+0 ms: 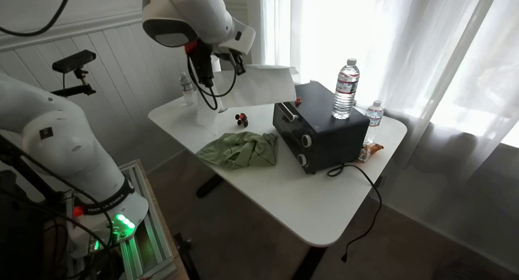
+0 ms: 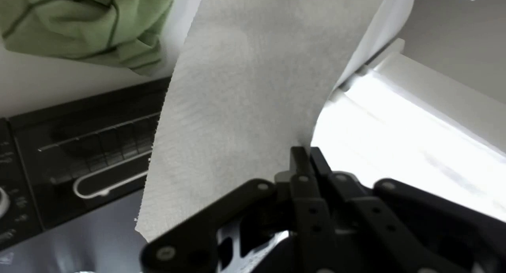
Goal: Put the paper towel folded on the oven
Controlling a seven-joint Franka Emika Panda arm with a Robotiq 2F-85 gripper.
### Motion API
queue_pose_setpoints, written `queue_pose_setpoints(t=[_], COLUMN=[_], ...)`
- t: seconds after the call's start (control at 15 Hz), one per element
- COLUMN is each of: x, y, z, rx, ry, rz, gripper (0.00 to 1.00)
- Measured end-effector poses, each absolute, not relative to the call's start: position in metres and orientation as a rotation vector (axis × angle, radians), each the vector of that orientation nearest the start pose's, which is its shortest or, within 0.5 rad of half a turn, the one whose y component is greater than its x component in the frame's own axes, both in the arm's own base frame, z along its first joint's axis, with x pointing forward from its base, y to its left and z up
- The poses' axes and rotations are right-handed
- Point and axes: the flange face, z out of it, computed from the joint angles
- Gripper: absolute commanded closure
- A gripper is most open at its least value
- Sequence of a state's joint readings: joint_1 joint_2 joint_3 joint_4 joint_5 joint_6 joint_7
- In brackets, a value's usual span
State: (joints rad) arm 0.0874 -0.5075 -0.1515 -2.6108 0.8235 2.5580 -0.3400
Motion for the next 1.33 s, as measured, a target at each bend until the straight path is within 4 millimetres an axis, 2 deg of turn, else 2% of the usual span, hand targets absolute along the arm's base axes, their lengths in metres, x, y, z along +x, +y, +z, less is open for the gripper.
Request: queue_pose_setpoints(t=[0.13,0.2,0.33,0.93,1.13,1.33], x=[0.417,0.420,0.425,0.434,0.457,0.486], y=[-0.024,-0.018,-0.007,-0.004,0.005,0.007], z=[0.475,0.483,0.492,0.490,0.490,0.480], rx=[-2.406,-2.375,-2.337,-2.345,-2.374,-2.409], ry=[0.341,0.326,0.311,0.313,0.315,0.336], rz=[-0.780,-0.836,-0.880,-0.887,-0.920,-0.923], gripper=[0.98,0.96,0.97,0.98,0.99,0.99])
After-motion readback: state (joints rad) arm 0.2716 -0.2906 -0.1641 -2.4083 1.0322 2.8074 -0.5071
